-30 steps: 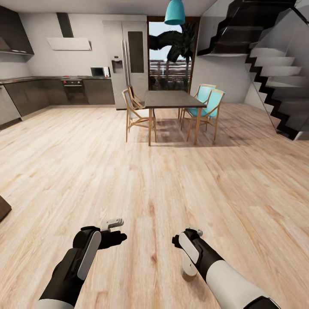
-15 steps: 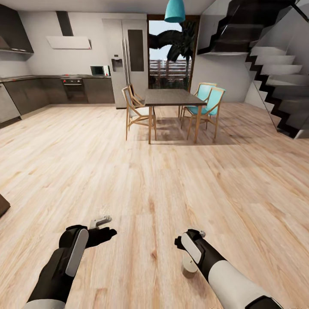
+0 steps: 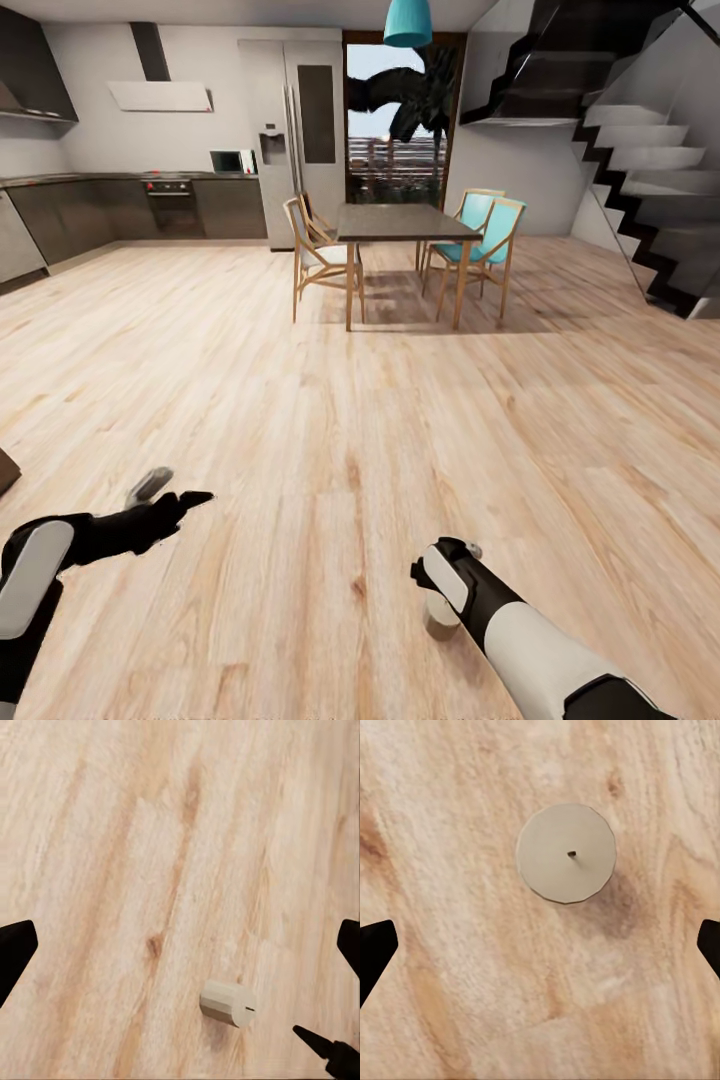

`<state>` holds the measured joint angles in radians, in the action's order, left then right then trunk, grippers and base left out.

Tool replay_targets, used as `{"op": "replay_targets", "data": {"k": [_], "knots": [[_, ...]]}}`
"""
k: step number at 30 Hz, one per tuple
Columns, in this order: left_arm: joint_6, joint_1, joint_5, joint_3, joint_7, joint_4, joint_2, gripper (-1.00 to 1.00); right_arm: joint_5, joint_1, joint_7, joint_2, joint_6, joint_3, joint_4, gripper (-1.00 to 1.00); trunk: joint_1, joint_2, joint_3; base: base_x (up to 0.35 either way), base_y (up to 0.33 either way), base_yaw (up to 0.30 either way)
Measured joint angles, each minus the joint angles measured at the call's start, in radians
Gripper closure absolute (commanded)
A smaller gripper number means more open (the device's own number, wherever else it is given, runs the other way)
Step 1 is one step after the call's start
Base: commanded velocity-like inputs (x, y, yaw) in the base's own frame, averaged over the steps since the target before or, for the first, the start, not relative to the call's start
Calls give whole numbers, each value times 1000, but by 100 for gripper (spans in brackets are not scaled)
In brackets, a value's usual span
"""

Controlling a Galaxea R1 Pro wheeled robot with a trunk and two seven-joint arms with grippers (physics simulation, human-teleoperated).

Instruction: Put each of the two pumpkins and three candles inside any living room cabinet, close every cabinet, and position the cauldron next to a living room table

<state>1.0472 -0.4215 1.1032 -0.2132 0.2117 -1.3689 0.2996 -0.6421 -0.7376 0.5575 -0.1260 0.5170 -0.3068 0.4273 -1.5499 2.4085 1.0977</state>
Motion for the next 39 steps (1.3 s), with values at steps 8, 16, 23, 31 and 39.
{"op": "replay_targets", "data": {"k": [8, 16, 23, 31, 39], "knots": [[0, 7, 239, 7, 0, 8, 171, -100, 2, 0, 0, -5, 1, 0, -1, -100, -31, 56, 25, 0, 0, 0], [0, 28, 374, 9, 0, 10, 251, -100, 2, 0, -1, 1, 3, 0, -1, -100, -51, 92, 52, 0, 0, 0], [0, 32, 394, 9, 0, 10, 270, -100, 0, -1, -1, 7, 3, 0, -1, -100, -55, 94, 79, 0, 0, 0], [0, 34, 395, 9, 0, 10, 271, -100, -3, -17, 1, 8, 2, 1, -17, -100, -58, 96, 110, 0, 0, 0], [0, 35, 395, 10, 0, 10, 271, -100, -4, -23, 1, 9, -3, 2, -40, -100, -62, 97, 141, 0, 0, 0]]}}
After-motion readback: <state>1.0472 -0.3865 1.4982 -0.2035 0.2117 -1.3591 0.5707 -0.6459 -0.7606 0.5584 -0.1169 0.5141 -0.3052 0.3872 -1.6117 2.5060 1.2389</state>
